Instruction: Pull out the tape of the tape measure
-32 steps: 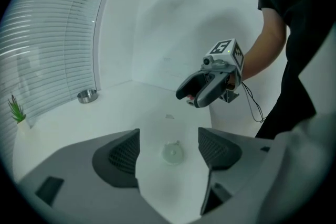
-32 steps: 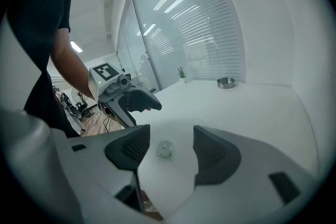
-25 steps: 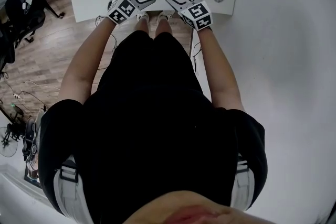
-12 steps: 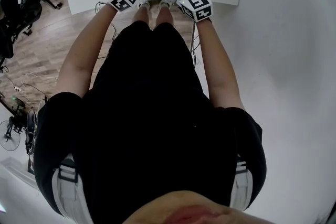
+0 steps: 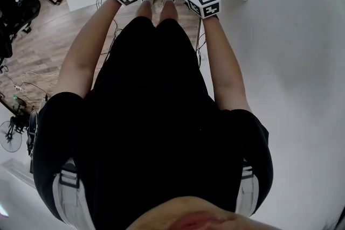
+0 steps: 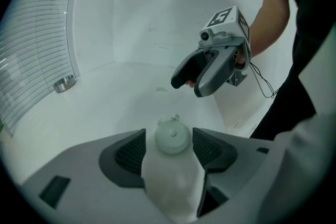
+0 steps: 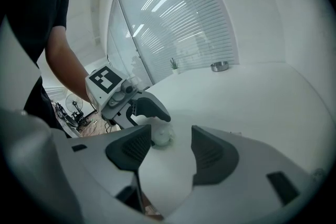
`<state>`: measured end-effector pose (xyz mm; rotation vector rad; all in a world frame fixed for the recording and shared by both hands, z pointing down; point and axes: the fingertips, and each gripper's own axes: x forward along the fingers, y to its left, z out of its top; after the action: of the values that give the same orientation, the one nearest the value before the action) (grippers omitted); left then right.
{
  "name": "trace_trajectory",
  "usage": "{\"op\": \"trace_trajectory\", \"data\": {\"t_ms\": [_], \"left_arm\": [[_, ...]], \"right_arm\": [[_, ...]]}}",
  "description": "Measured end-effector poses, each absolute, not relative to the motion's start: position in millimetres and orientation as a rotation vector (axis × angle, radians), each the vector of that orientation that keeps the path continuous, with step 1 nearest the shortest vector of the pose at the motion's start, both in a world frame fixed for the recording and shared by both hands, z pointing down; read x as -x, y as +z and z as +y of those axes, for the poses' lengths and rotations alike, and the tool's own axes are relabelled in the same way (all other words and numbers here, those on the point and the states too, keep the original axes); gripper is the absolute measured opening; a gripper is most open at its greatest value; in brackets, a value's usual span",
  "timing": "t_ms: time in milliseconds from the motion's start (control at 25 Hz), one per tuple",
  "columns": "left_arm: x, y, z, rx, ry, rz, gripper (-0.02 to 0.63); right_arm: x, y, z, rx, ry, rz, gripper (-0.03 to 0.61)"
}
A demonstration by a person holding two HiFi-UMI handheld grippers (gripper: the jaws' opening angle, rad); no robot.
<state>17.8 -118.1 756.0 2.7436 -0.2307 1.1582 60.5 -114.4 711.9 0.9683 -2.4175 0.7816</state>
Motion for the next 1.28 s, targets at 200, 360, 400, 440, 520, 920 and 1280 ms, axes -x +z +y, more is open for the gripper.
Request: {"op": "trace_trajectory", "data": {"t_ms": [200, 360, 400, 440, 520, 920, 1280], "left_arm": [[-24, 759, -115, -2.739, 1.193, -0.207, 0.287], [-24, 761, -116, -2.743, 1.217, -0.21, 0.279], [-23, 762, -116, -2.744, 1.217, -0.215, 0.278], [-22, 762, -117, -2.745, 1.216, -0.219, 0.276], [-22, 762, -117, -2.747, 1.214, -0.221, 0.275], [-22, 758, -114, -2.749, 1.208, -0.248, 0.225], [-28, 701, -126, -2.762, 1.081, -0.315, 0.225]], "right_arm": [[-66, 712, -109, -0.979, 0.788, -2.412, 0.238], [-66, 712, -107, -0.983, 0.794, -2.408, 0.238], [-66, 712, -107, -0.982, 0.795, -2.408, 0.238], [-65, 712, -107, -0.981, 0.794, -2.407, 0.238], [-65, 712, -106, -0.982, 0.792, -2.406, 0.238], [-68, 705, -104, -0.975, 0.765, -2.411, 0.233], [-70, 676, -110, -0.957, 0.7, -2.46, 0.222]]}}
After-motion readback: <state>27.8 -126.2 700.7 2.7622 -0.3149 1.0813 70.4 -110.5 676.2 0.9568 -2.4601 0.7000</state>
